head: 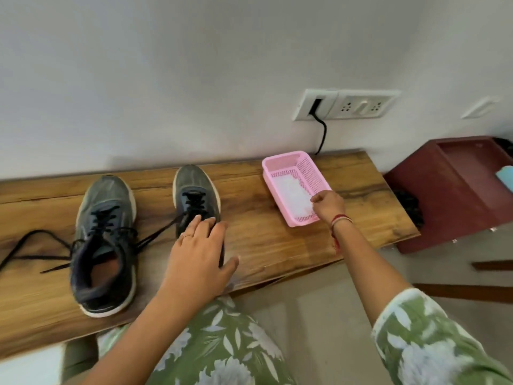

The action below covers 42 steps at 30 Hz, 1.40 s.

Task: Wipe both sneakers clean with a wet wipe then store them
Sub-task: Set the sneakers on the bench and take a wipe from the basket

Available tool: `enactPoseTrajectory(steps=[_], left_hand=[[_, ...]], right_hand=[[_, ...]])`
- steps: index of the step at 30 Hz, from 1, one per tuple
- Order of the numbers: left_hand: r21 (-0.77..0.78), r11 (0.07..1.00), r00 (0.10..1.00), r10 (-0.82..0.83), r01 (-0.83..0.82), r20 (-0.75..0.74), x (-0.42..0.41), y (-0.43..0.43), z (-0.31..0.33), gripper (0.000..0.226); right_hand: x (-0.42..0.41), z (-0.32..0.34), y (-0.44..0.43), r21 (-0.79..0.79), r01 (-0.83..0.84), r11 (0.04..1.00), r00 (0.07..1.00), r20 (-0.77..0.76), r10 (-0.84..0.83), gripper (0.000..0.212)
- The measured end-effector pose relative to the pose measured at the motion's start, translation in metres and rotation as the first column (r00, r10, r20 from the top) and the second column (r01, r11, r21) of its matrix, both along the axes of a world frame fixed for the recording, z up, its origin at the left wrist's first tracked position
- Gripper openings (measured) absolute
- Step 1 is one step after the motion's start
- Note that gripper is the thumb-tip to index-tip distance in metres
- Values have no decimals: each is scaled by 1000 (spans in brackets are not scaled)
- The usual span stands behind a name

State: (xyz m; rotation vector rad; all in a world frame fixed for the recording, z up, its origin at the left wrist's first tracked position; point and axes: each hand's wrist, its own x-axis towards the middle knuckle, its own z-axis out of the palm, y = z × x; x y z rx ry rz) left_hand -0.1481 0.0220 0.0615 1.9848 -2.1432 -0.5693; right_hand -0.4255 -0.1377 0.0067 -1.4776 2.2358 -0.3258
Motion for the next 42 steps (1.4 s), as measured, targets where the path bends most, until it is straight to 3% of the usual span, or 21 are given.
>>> enactPoseTrajectory(steps=[3, 7, 13, 18, 21, 26, 29, 32, 35, 39, 42], left_hand=[[33, 998, 998, -60, 61, -30, -20, -3, -10, 69], [84, 995, 998, -57, 59, -34, -28, -16, -25, 69], [6, 1000, 999, 29, -28, -36, -16, -37, -40, 65], [-60, 997, 996, 50, -55, -73, -6, -41, -48, 64], [-69, 997, 995, 41, -47, -90, -5, -39, -50, 64], [-52, 997, 996, 46, -50, -80, -6, -41, -50, 66], [-34, 998, 996, 48, -50, -69, -5, -42, -50, 66], [-28, 998, 997, 46, -48, -66, -3, -41, -51, 65], [-38, 998, 997, 40, -43, -60, -3, -41, -52, 64], [-51, 998, 998, 37, -41, -60, -4, -40, -55, 65], [-40, 998, 996, 40, -43, -74, -5, -42, -56, 67]], right_hand=[[-3, -9, -9, 118, -214, 970, 976, -6, 216, 28], [14, -19, -13, 267, -460, 847, 869, -58, 491, 38], [20, -21, -17, 254, -582, 772, 757, -176, 629, 26], [17, -22, -15, 216, -586, 781, 772, -143, 619, 22], [12, -19, -18, 116, -572, 812, 809, -87, 582, 14], [4, -12, -25, -109, -372, 922, 914, 130, 384, 7], [2, -11, -26, -46, -352, 935, 915, 192, 355, 9], [-2, -12, -27, 97, -435, 895, 899, 110, 425, 5], [-5, -17, -30, 202, -450, 870, 893, 85, 442, 16], [9, -21, -38, 50, -326, 944, 942, 102, 320, 12], [28, -27, -43, 47, -263, 964, 964, 46, 261, 31]])
